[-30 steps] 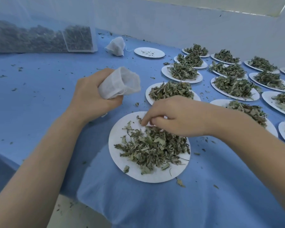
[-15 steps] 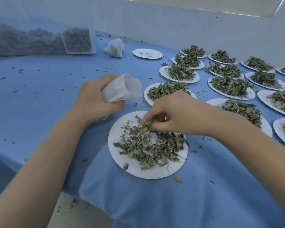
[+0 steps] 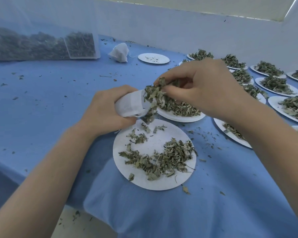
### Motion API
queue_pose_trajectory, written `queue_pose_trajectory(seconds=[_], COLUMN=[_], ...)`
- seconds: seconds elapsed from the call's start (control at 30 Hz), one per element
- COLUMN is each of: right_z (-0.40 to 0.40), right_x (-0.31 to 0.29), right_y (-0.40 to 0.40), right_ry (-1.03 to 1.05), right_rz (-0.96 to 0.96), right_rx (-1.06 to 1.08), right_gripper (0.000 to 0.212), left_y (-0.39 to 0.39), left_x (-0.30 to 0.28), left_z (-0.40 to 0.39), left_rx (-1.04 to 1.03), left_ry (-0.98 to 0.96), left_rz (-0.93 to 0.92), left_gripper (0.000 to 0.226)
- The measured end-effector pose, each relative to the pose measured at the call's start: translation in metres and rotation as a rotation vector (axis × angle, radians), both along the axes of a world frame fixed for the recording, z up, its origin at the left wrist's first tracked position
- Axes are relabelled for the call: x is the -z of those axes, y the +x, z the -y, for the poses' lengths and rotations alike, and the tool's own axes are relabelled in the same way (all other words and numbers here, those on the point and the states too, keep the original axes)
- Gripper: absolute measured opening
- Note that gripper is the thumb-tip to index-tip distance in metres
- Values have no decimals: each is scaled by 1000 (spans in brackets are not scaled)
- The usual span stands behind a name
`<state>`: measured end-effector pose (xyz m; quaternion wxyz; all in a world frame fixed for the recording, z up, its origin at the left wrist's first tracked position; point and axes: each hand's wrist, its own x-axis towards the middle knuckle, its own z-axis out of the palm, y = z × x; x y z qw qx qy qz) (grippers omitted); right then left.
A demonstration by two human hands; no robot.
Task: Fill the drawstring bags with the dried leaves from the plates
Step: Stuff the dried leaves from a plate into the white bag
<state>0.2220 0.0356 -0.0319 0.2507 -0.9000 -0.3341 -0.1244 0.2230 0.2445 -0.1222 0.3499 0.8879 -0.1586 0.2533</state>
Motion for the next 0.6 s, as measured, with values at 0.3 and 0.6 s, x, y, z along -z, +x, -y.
queue_pose_trajectory(seconds=[0.3, 0.6], right_z=[-5, -16], right_x=[14, 8], right_y=[-4, -9], right_ry=[-39, -254], right_rz=[189, 122], right_rx=[5, -2], right_gripper=[19, 24], left_y=[0, -1], left_x=[1, 2], left_z=[2, 8], left_rx=[20, 11], left_ry=[-86, -67], left_rz=[27, 126], left_gripper=[39, 45])
